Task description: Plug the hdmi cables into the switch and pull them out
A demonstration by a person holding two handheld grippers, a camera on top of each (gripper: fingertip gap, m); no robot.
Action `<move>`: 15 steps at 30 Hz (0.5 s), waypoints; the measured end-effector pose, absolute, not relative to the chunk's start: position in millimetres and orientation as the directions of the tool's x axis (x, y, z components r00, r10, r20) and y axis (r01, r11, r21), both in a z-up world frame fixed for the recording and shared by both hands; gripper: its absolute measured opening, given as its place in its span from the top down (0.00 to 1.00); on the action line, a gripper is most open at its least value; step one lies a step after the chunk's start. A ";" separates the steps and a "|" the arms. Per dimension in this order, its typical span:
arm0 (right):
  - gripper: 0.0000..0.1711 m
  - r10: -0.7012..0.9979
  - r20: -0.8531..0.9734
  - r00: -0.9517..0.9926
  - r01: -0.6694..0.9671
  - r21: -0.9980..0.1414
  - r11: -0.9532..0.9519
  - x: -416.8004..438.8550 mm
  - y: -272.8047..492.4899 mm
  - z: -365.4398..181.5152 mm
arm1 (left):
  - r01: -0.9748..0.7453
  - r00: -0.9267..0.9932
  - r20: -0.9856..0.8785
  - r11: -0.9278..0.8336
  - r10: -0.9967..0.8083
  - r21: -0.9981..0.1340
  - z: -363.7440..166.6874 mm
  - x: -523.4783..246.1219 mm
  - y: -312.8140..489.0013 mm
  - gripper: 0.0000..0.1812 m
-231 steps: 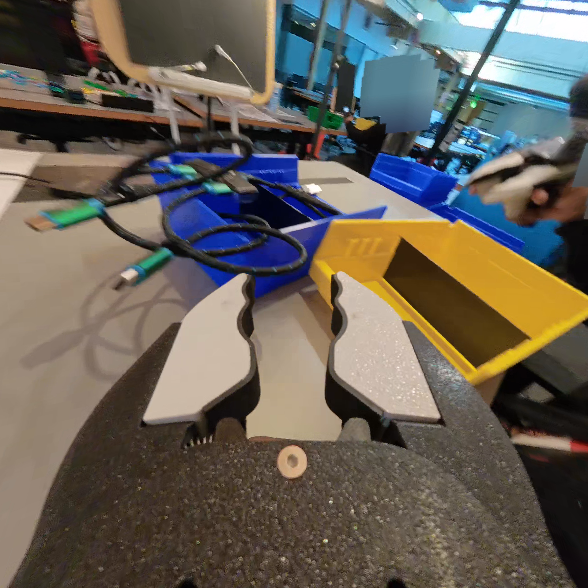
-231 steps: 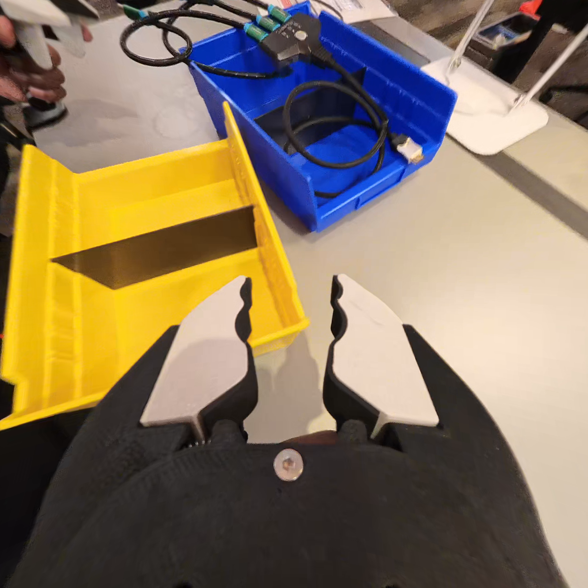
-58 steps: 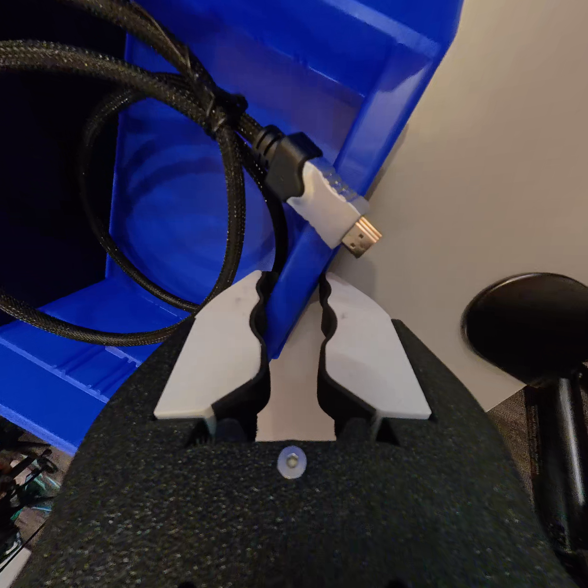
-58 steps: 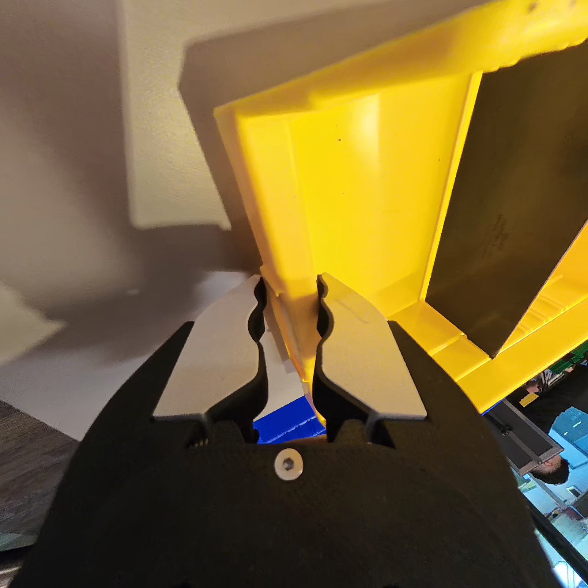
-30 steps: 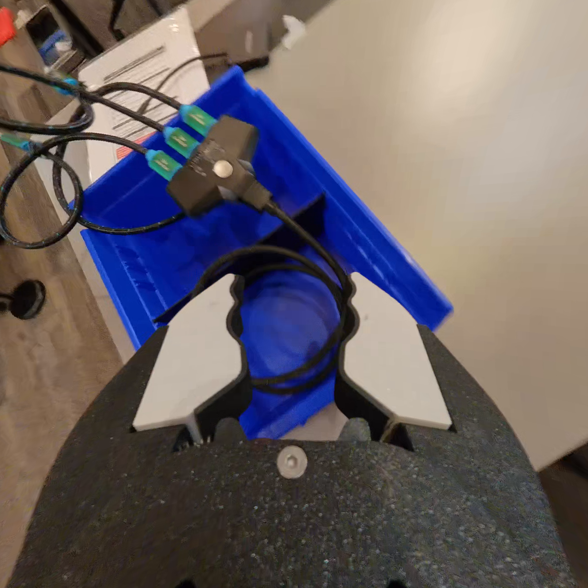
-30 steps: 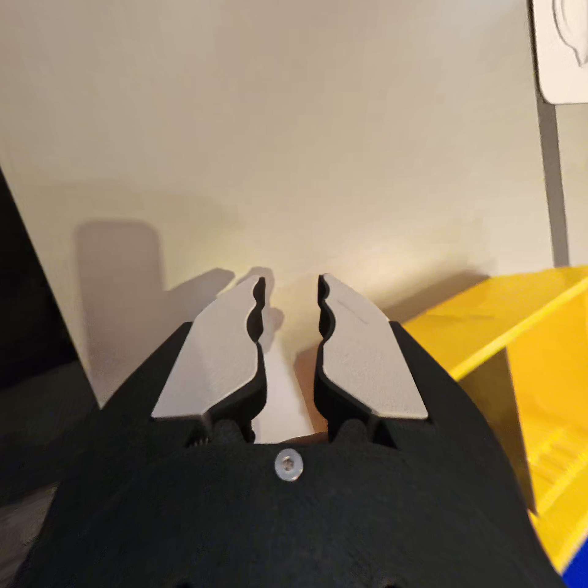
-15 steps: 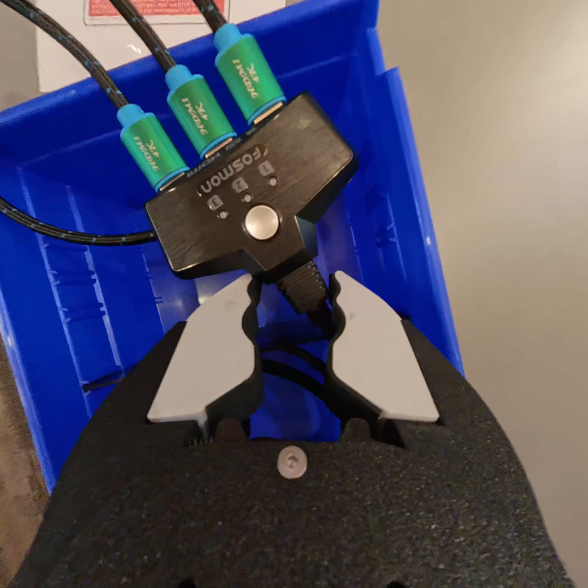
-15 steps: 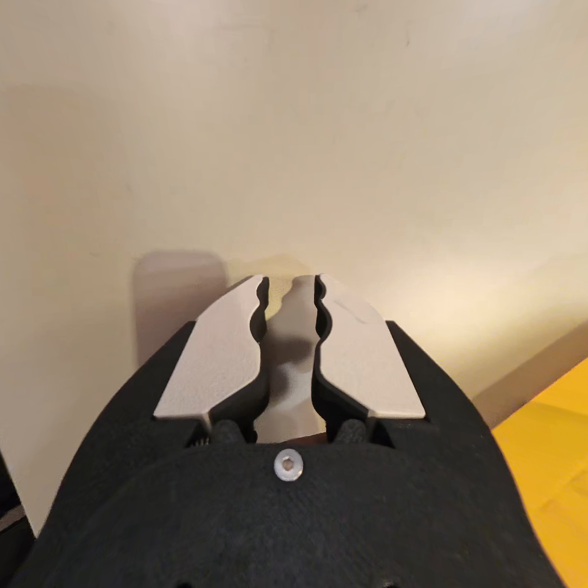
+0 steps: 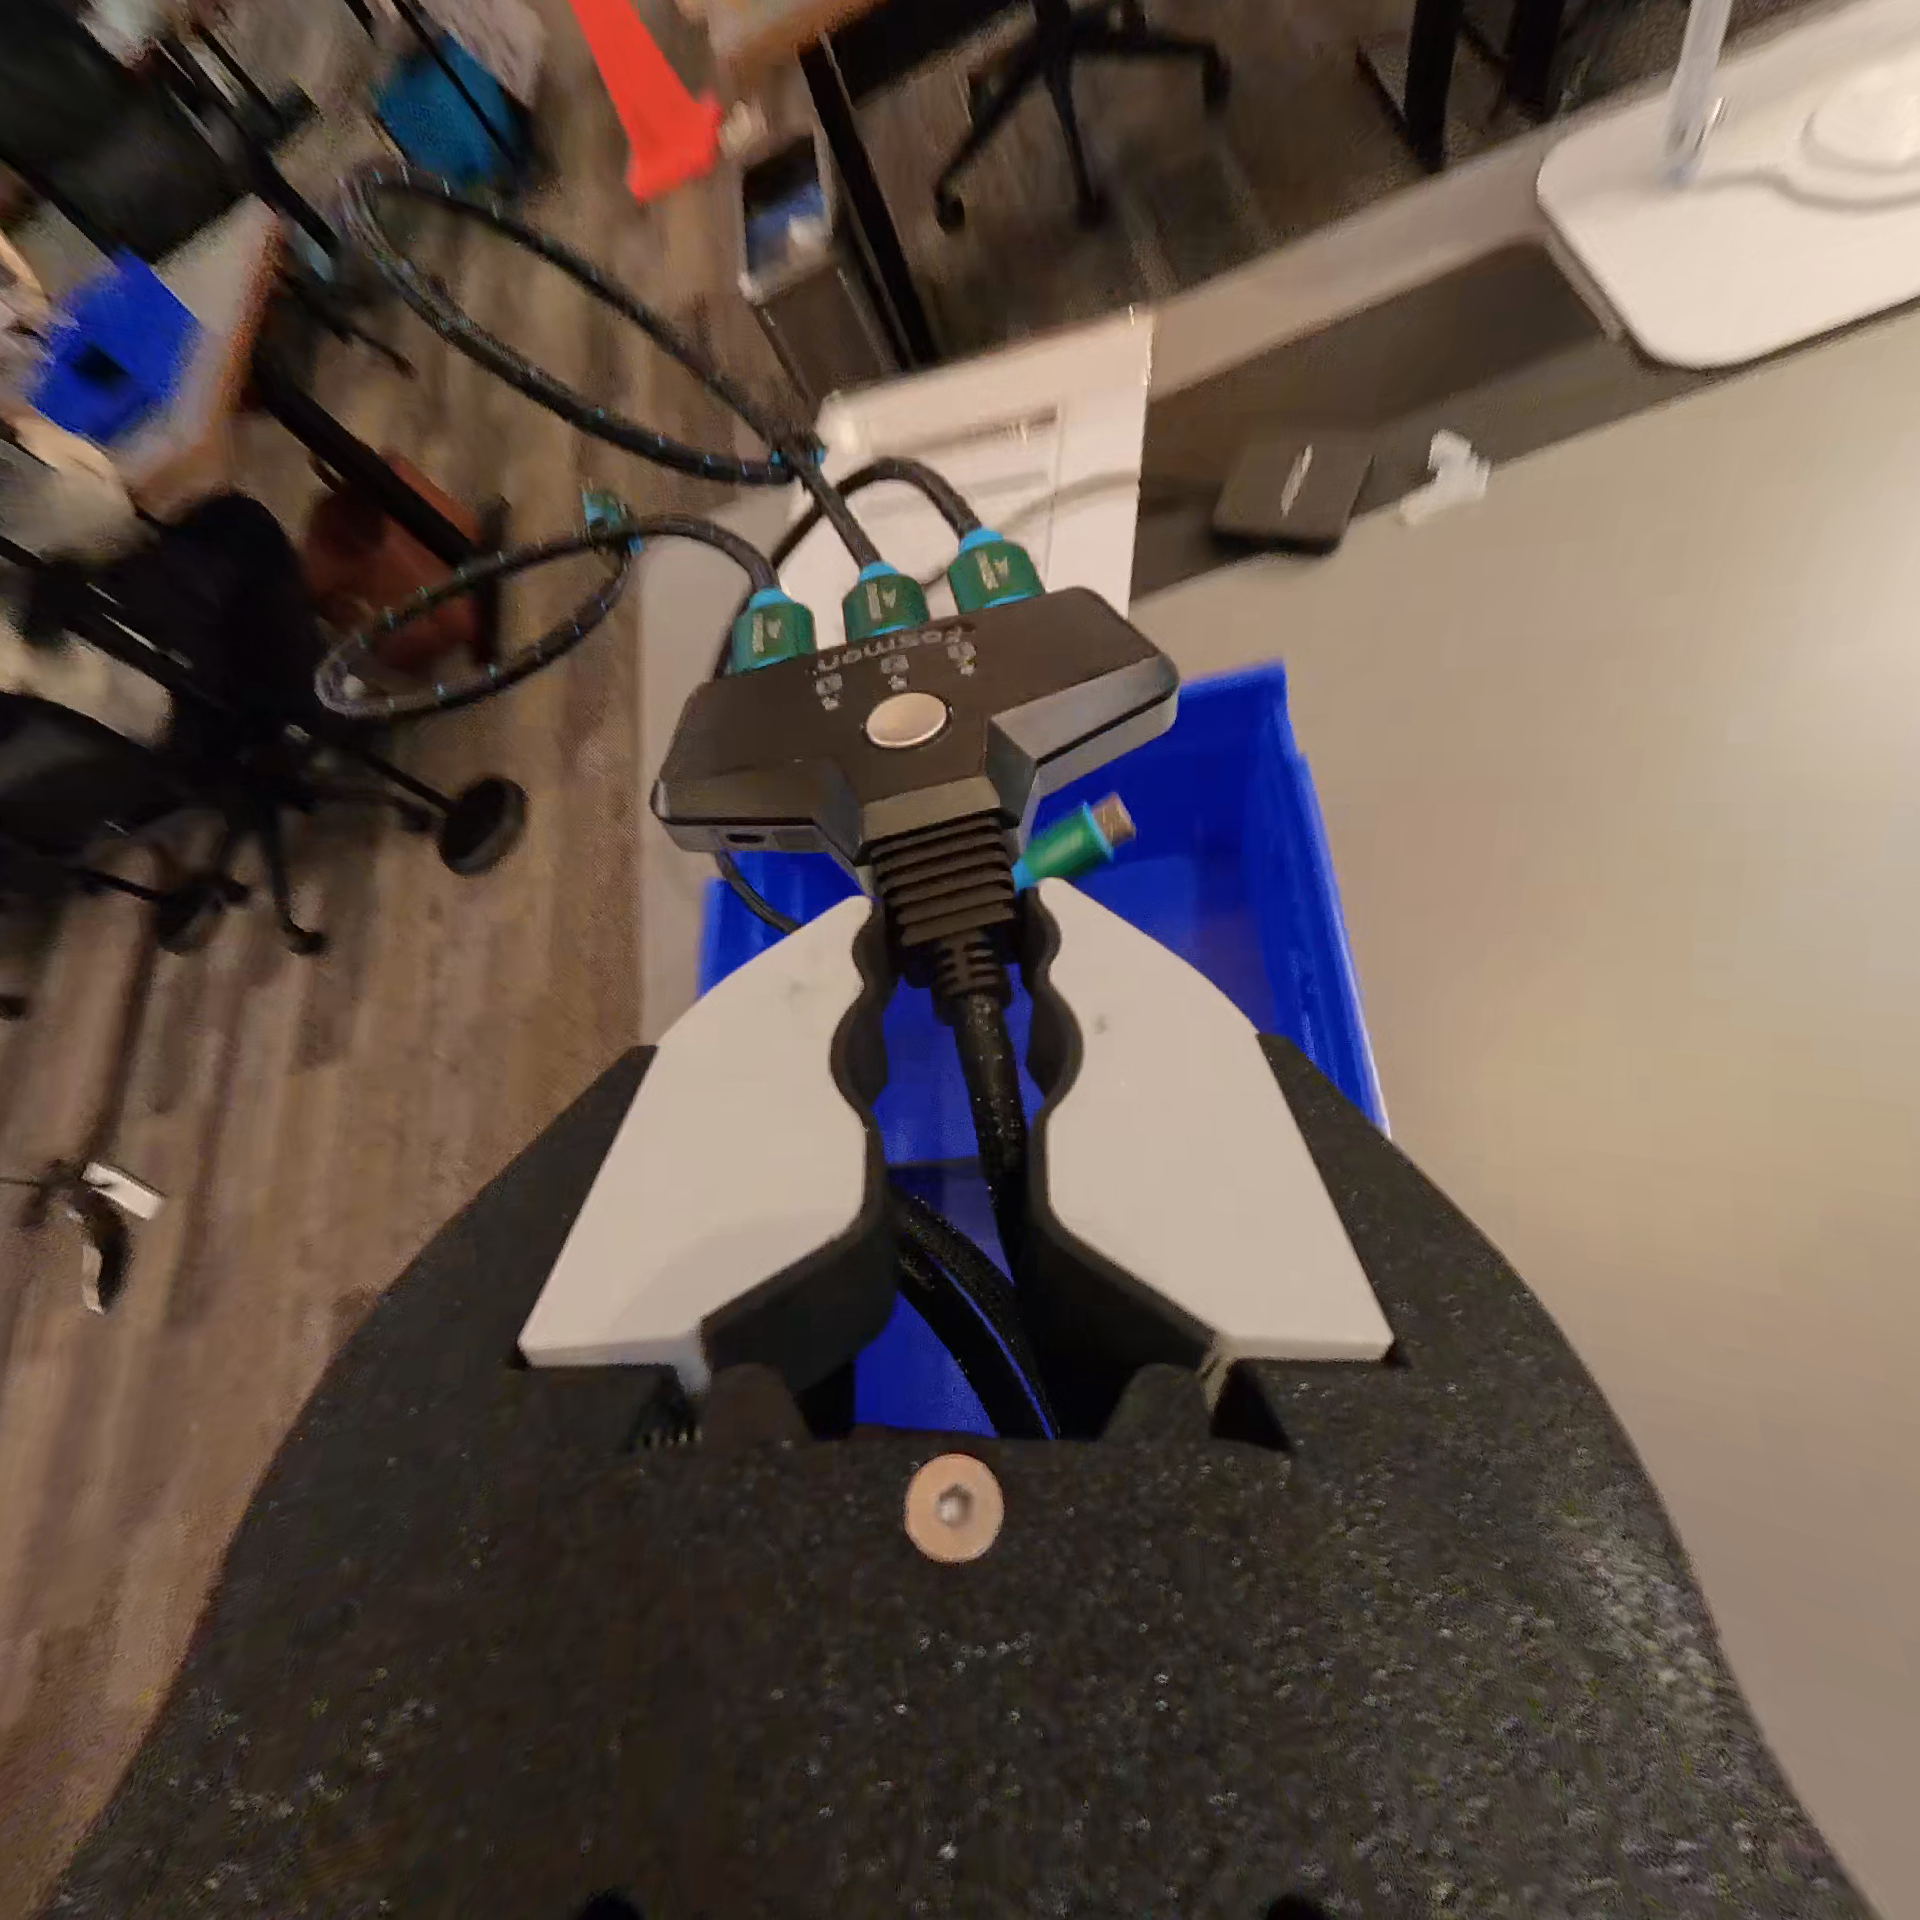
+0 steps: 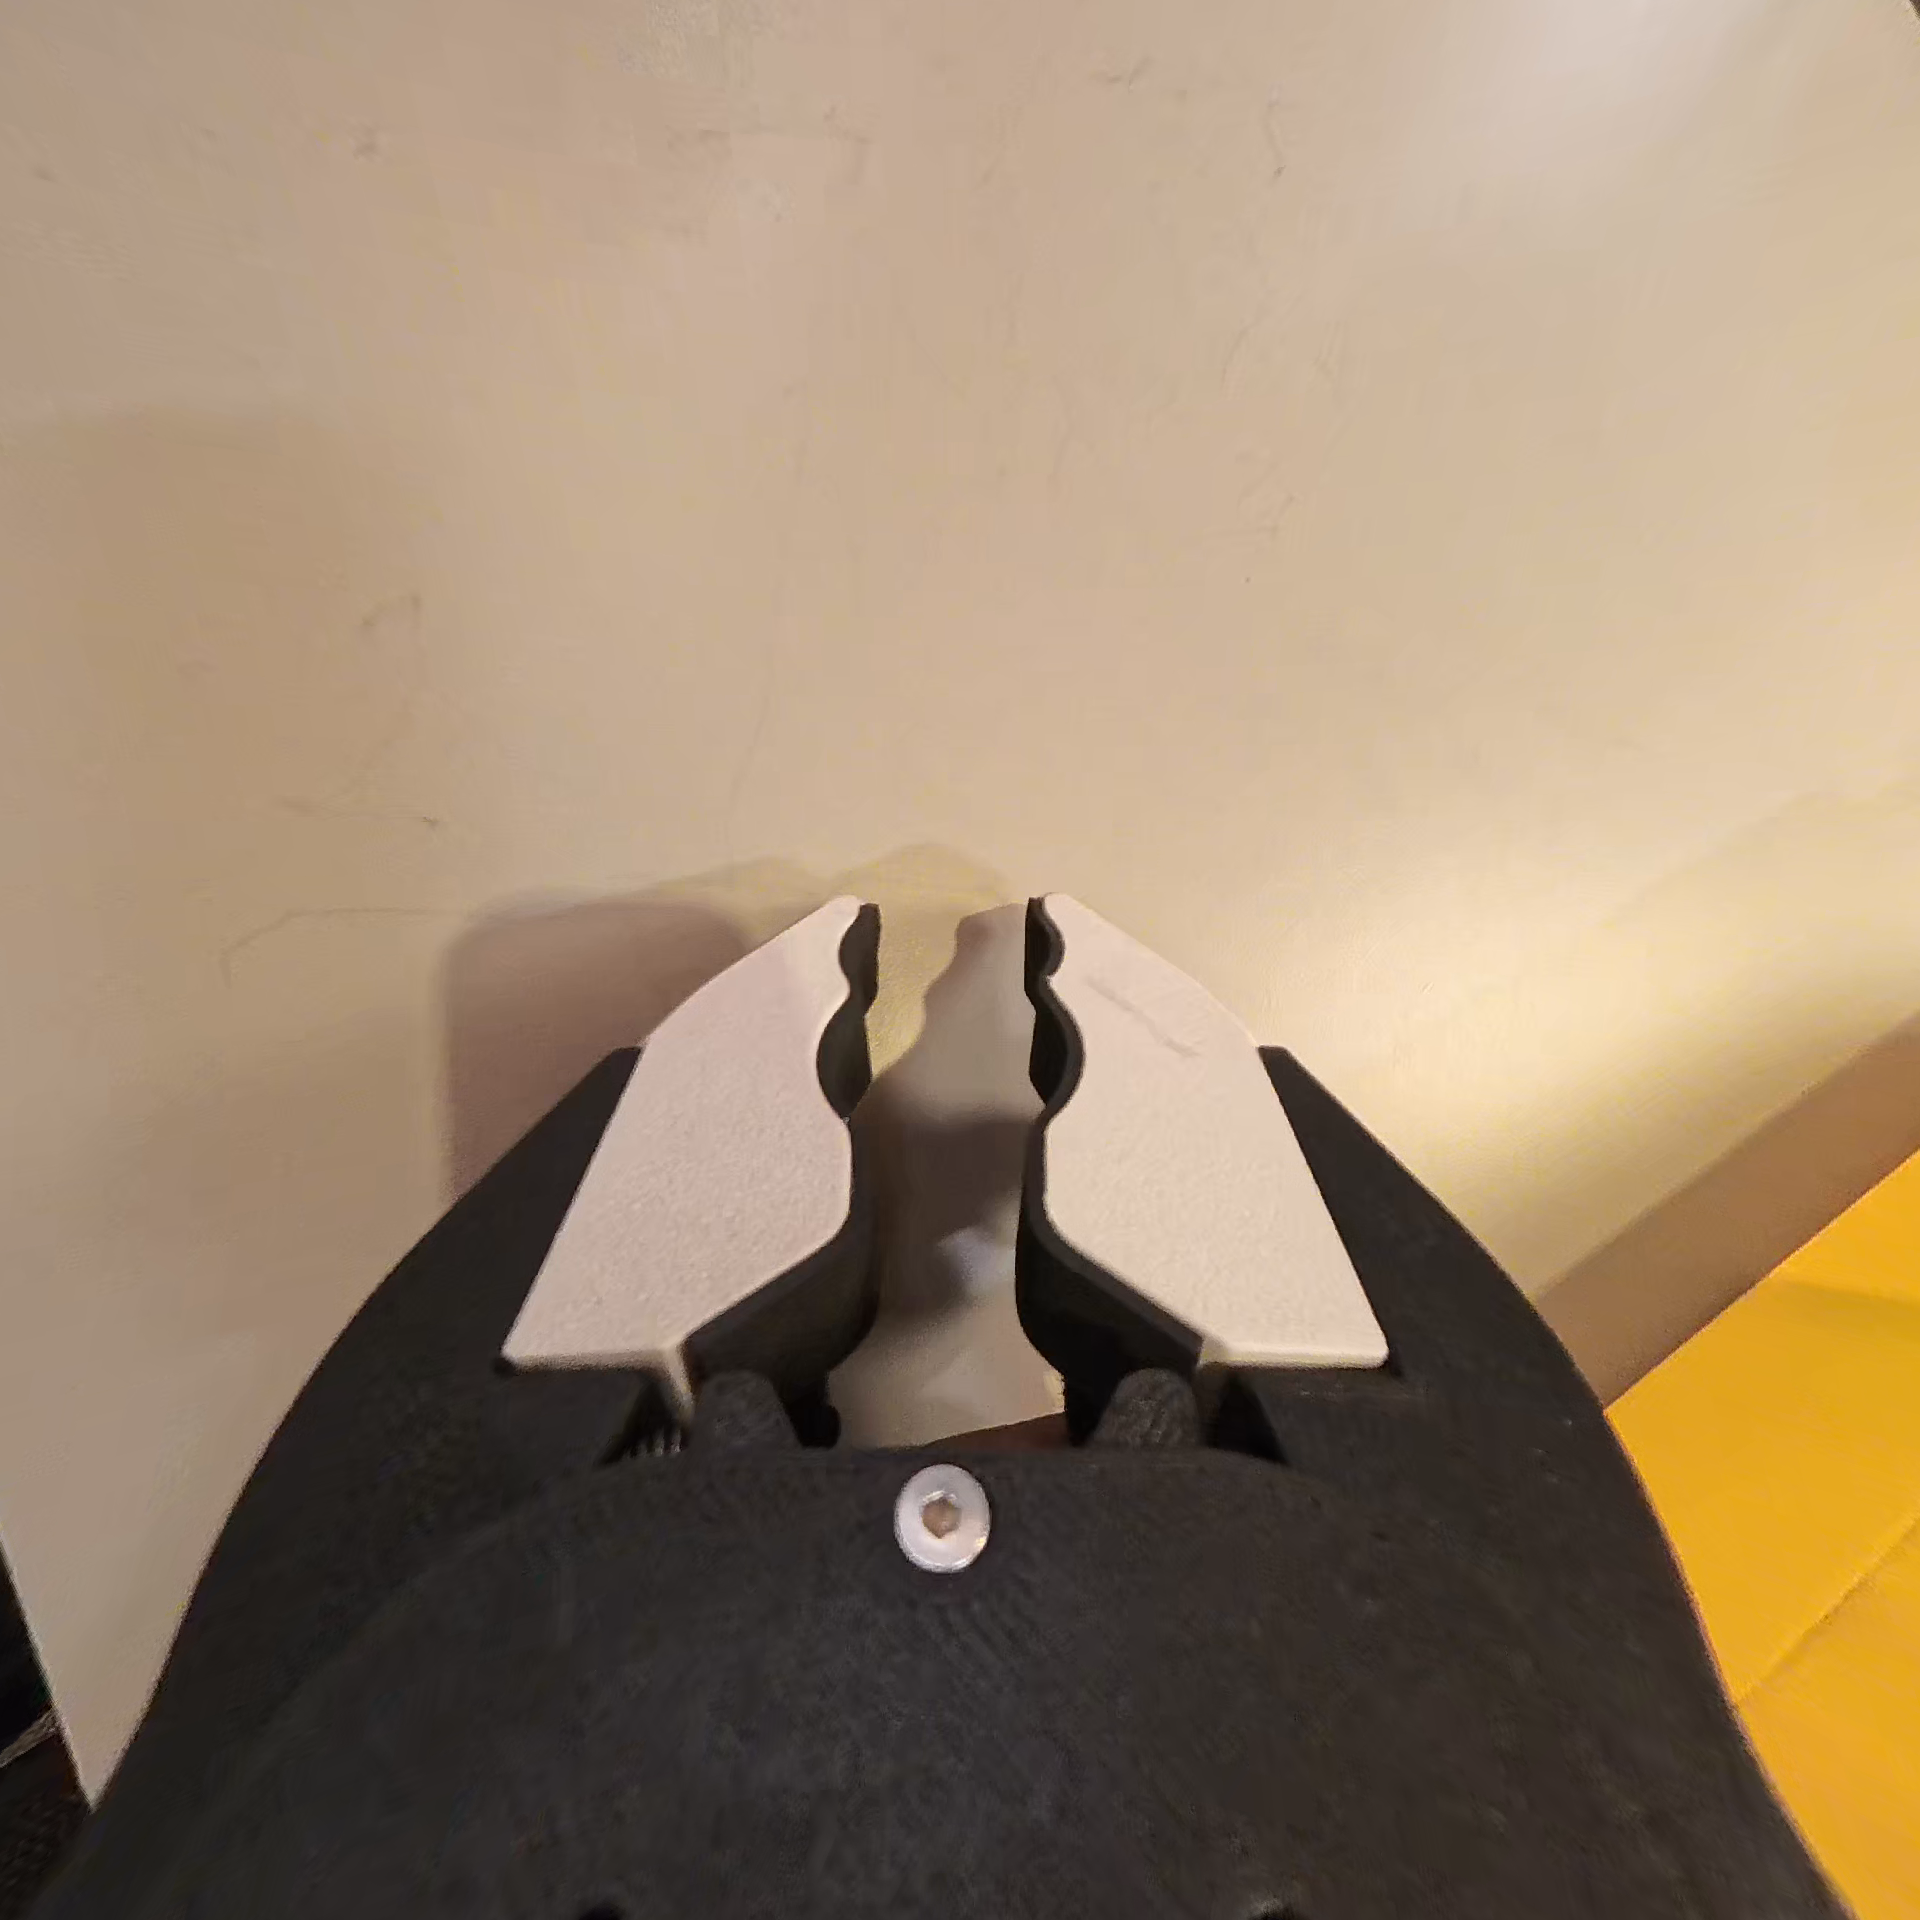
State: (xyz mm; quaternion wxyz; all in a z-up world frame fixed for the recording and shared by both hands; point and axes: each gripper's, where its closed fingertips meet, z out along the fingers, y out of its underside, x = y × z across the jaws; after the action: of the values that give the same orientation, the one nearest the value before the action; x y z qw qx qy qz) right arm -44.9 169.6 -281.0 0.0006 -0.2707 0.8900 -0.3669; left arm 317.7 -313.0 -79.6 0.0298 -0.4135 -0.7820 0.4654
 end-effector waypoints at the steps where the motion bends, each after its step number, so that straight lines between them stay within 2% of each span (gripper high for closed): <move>1: 0.84 -0.479 0.199 -0.855 -0.480 -0.655 0.584 -44.8 169.7 -281.0 | 0.616 -0.652 -0.364 0.184 0.665 -0.766 -61.2 313.9 -307.8 0.87; 5: 0.85 -0.472 0.200 -0.859 -0.474 -0.662 0.581 -44.2 170.1 -280.8 | 0.579 -0.599 -0.430 -0.005 0.676 -0.815 8.6 282.2 -265.3 0.87; 9: 0.84 -0.464 0.221 -0.858 -0.481 -0.661 0.575 -44.2 168.6 -280.0 | 0.560 -0.492 -0.537 -0.223 0.685 -0.798 50.2 235.0 -195.7 0.87; 12: 0.83 -0.445 0.287 -0.848 -0.510 -0.665 0.545 -43.3 162.7 -276.9 | 0.538 -0.380 -0.582 -0.340 0.719 -0.771 42.4 196.3 -139.8 0.87; 15: 0.82 -0.391 0.428 -0.815 -0.574 -0.688 0.443 -40.5 149.7 -261.1 | 0.491 -0.242 -0.581 -0.418 0.777 -0.764 5.4 152.7 -86.8 0.88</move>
State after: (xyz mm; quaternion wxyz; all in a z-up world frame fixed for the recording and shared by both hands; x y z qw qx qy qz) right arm -40.5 149.7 -261.1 -0.1032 -0.2862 0.8432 -0.4432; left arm 152.7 -86.8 5.4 0.1216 -0.6033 -0.5255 0.5874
